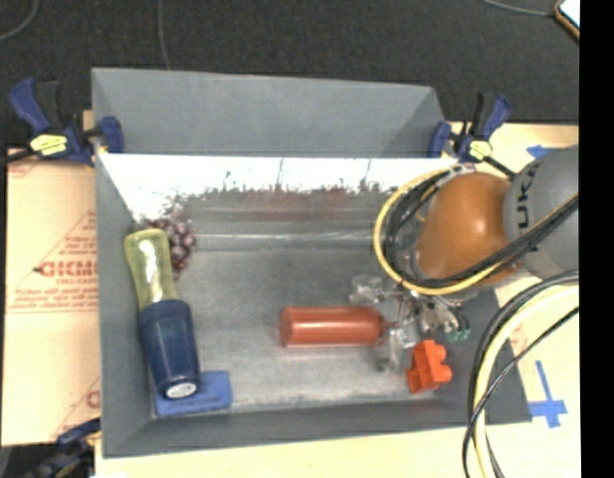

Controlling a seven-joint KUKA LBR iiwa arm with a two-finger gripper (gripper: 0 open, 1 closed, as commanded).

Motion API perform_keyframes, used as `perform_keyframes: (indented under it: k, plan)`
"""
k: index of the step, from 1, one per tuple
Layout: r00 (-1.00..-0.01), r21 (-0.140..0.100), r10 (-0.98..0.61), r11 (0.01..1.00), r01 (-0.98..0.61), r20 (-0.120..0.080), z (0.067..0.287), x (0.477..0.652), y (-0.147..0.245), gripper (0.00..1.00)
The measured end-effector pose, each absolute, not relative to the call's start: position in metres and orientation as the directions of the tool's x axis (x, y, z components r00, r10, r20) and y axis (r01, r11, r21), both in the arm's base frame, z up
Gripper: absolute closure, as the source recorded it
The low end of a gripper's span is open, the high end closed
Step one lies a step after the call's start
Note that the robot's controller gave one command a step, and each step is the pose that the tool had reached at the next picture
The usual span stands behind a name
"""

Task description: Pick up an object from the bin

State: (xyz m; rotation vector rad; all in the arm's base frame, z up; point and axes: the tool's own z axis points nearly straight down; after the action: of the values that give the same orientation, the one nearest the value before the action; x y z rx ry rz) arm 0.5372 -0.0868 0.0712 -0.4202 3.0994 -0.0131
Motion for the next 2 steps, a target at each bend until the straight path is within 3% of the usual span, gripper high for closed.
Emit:
perform_keyframes:
  k: [1, 2]
  plan:
    - [-0.997, -0.005, -0.078, 0.997, -0.078, -0.018, 0.0715, 0.5435, -0.0796, 0.0]
    - [-0.977, -0.013, -0.213, 0.977, -0.213, -0.023, 0.0712, 0.5484, -0.0876, 0.0]
